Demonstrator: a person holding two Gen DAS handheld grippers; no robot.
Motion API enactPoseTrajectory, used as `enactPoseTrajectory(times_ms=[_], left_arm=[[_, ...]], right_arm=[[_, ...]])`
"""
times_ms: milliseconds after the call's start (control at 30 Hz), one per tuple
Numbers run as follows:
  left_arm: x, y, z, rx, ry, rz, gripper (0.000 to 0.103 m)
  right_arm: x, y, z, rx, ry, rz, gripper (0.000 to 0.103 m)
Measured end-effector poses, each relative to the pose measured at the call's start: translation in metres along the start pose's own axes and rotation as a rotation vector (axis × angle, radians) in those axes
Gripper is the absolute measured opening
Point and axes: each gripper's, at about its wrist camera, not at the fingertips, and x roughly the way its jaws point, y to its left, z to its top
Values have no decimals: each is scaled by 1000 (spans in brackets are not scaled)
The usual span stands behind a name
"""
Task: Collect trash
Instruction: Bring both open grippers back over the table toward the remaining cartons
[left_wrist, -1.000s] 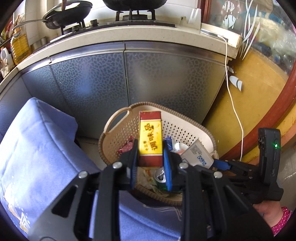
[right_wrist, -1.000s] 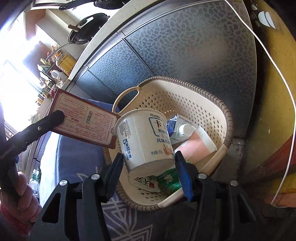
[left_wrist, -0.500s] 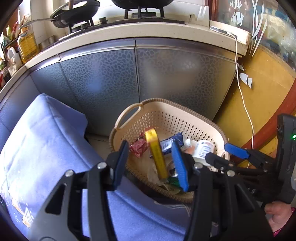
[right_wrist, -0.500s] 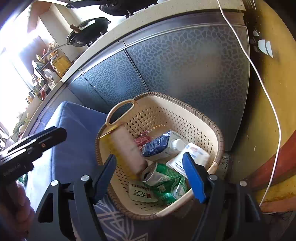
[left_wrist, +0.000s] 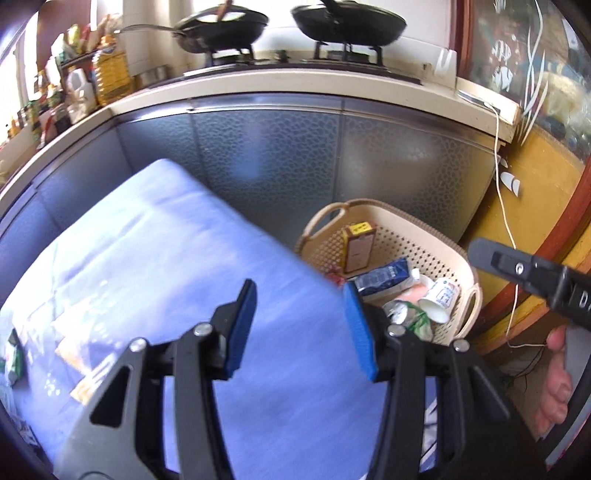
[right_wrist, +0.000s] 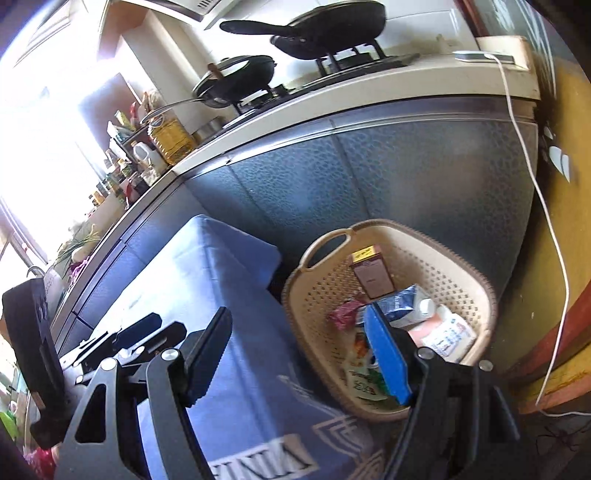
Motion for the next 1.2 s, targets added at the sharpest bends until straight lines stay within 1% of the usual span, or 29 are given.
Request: enactPoseTrajectory(times_ms=[100,133,167,233,300,400,533,700,767,800,867,1100,1200], left_arm=[[-19,27,-18,-36,-19,35,47],[-25,37,-25,-50,-25,50,48],[-32,47,-32,-63,-35,66,52],[-46,66,-46,-86,-60,99,56],[-58,86,-60,-114,-77,126,56],[-76,119,-84,-173,-96,160,56],[-97,156,-115,-220,-116,214,56],[-114,191,-147,-280,-127,266,56],[-116,201,-155,-315,-128,269,56],[-117,204,-157,-334,-132,255,56],[-121,205,-159,-350,-152,257,56],[-129,191,-163,-304,-207,290,56],[-132,192,-165,-317,-218,299,56]], right_arm=[[6,22,-11,14,-4,-19,74],[10,29,-15,23,-3,-32,74],[10,38,-20,28,-6,-49,74],[13,56,-31,22,-25,-115,78],[16,74,-42,19,-34,-180,83],[23,96,-55,6,-40,-195,84],[28,121,-69,-51,-69,-221,84],[34,144,-85,-92,-88,-237,84],[37,152,-89,-99,-83,-242,84],[38,156,-92,-105,-81,-246,84],[39,162,-96,-122,-80,-251,84],[42,175,-108,-177,-92,-287,84],[46,175,-115,-188,-94,-307,84]])
